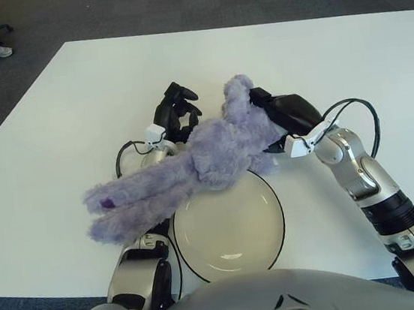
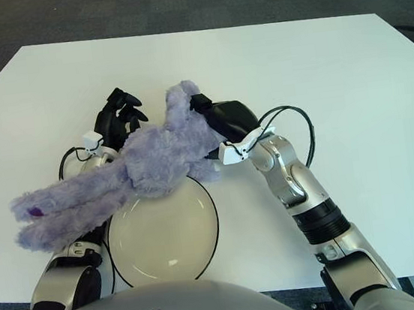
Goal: Put the doll into the plate.
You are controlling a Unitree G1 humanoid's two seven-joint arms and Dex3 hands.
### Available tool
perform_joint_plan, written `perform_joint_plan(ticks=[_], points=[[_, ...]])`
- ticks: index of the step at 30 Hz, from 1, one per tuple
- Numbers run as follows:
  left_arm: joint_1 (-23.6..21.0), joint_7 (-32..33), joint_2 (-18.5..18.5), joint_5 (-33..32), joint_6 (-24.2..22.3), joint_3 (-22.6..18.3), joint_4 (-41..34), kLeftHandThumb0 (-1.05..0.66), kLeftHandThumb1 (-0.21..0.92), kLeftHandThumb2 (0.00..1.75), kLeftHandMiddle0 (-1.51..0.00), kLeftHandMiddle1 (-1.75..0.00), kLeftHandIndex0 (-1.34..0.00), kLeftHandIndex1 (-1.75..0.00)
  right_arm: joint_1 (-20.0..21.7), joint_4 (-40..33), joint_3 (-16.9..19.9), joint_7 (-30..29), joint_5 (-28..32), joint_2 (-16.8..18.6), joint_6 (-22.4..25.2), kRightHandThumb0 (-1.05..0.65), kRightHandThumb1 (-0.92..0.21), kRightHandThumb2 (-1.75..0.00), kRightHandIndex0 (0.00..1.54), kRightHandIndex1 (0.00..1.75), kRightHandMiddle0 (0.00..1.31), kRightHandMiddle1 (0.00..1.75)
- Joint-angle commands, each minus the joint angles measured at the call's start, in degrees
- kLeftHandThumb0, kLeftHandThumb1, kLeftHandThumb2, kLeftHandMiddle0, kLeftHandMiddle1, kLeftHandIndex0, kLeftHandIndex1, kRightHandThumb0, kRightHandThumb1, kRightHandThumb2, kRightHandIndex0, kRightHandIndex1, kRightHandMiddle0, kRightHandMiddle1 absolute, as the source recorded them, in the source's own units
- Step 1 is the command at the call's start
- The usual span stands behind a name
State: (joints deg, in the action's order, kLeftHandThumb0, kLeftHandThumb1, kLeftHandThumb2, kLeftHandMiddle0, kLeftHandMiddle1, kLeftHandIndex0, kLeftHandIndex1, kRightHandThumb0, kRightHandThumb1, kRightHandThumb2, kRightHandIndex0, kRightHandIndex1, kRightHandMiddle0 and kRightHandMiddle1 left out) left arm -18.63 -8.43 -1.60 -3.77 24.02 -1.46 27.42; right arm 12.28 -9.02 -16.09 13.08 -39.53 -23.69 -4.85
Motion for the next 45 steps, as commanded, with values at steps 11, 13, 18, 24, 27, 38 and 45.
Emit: perform_joint_plan(ticks=[11,13,18,24,27,38,45], points=[[3.78,0.34,0.24,0.41,0.02,0.01,1.75,-0.01,0.3,1.34,-0.51,-1.75,-0.5,-1.75,-1.83,-5.85,3.41,0.91,0.83,-0.52,3.9,-0.01,-0.1,-1.54,0.67,1.73,0.67,1.7],[3.72,0.32,0.34,0.4,0.1,-0.05,1.83,-0.01,0.3,1.34,-0.51,-1.75,-0.5,-1.75,-1.89,-6.11,3.49,0.53,0.4,-0.23,4.12,-0.01,-0.1,-1.54,0.67,1.73,0.67,1.7],[3.69,0.54,0.3,0.53,0.35,-0.05,1.94,-0.01,0.31,1.34,-0.51,-1.75,-0.5,-1.75,-2.93,-8.94,4.85,-0.46,-0.64,0.27,5.83,-0.01,-0.1,-1.53,0.68,1.71,0.68,1.68],[3.64,0.28,0.37,0.4,0.38,-0.16,2.12,-0.01,0.31,1.34,-0.51,-1.75,-0.49,-1.75,-3.96,-11.74,5.84,-0.77,-1.0,1.31,8.41,-0.01,-0.1,-1.52,0.68,1.7,0.69,1.67],[3.65,0.23,0.4,0.42,0.4,-0.14,2.14,-0.01,0.31,1.34,-0.51,-1.75,-0.49,-1.75,-4.14,-14.17,6.55,-0.09,-1.56,1.72,10.59,-0.01,-0.1,-1.52,0.68,1.69,0.69,1.67],[3.48,0.34,0.66,0.71,0.46,-0.13,2.51,-0.01,0.31,1.34,-0.51,-1.75,-0.5,-1.75,-0.58,-15.09,9.3,1.79,2.66,1.98,12.77,-0.01,-0.08,-1.51,0.71,1.66,0.72,1.63],[3.17,0.17,0.88,0.77,0.8,-0.17,3.13,-0.01,0.3,1.34,-0.51,-1.75,-0.5,-1.75,-1.17,-16.55,11.25,1.9,7.99,4.23,13.53,-0.01,-0.06,-1.52,0.73,1.65,0.74,1.62]])
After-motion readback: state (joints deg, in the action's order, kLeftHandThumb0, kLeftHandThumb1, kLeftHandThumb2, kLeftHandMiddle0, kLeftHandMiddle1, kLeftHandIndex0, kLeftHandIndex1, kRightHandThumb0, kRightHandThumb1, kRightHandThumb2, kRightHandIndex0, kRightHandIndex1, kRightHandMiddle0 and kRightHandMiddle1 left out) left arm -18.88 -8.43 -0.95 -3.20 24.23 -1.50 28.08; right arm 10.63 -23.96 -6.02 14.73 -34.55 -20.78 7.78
